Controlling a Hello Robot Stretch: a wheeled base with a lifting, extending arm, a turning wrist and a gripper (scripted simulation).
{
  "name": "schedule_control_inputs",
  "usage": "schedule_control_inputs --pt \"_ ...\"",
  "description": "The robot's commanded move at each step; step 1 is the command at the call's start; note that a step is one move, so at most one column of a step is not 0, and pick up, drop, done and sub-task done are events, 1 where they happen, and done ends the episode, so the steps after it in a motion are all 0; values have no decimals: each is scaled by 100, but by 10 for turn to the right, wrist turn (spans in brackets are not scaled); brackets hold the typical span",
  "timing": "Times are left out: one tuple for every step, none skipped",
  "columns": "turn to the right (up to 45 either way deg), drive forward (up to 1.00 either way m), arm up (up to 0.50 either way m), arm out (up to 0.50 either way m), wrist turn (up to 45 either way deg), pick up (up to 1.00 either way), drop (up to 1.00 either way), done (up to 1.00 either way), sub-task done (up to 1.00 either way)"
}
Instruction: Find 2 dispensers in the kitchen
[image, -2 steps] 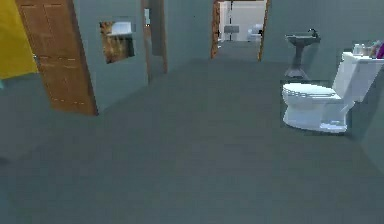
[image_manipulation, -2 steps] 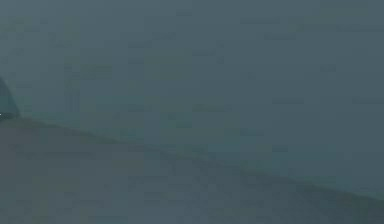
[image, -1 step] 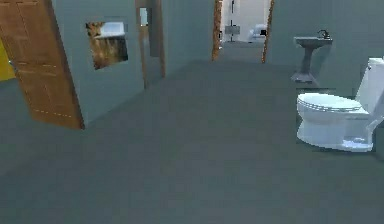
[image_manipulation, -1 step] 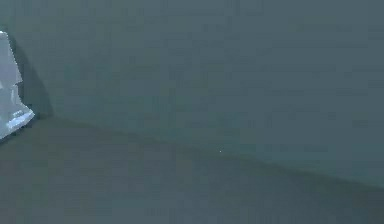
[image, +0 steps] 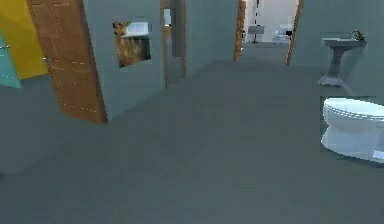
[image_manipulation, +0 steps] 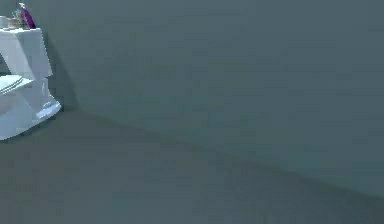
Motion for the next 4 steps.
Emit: schedule_control_inputs --pt "0 100 0 0 0 0 0 0 0" --pt "0 100 0 0 0 0 0 0 0" --pt "-30 0 0 0 0 0 0 0 0" --pt "0 100 0 0 0 0 0 0 0"
